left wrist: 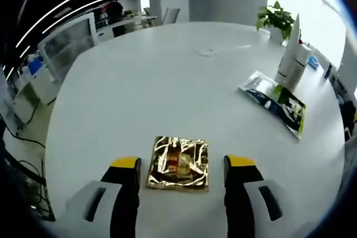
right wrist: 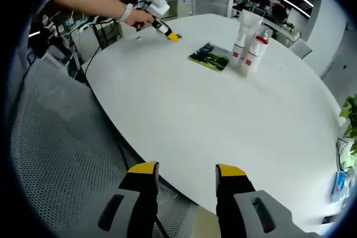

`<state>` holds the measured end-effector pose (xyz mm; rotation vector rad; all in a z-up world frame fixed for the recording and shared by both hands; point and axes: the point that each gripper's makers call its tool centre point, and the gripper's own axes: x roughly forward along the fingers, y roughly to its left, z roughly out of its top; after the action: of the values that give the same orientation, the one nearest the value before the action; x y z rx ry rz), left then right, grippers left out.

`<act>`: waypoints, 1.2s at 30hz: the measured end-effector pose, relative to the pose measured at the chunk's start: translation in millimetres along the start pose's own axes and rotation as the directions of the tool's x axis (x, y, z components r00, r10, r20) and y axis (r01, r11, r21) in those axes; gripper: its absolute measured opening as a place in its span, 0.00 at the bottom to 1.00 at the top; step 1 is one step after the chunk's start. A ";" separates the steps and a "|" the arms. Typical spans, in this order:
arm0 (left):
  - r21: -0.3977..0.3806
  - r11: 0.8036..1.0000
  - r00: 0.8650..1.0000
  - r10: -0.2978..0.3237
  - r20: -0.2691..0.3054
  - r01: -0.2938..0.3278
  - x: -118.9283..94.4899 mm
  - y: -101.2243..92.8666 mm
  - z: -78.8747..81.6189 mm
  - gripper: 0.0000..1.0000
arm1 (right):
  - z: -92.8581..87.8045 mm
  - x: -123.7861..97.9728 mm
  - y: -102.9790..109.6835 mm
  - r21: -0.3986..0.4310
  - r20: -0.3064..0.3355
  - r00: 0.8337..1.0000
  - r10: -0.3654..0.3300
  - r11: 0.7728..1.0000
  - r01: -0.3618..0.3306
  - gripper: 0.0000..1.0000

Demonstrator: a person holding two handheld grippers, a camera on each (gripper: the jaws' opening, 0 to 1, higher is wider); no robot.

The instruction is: Arrange the skincare products in the storage area until every visible bottle or jar stands upright without overlapping.

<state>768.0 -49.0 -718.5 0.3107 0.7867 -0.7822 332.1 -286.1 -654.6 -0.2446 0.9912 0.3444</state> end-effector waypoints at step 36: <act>-0.259 0.961 0.987 -0.056 0.153 0.095 -67.7 -53.0 -1.3 0.00 | -1.4 0.7 1.3 -0.015 -0.016 1.000 0.001 1.000 -0.001 0.36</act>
<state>698.3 -49.9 -668.2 -0.0176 0.7597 -0.7512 330.8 -285.2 -656.1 -0.2609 1.0053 0.3516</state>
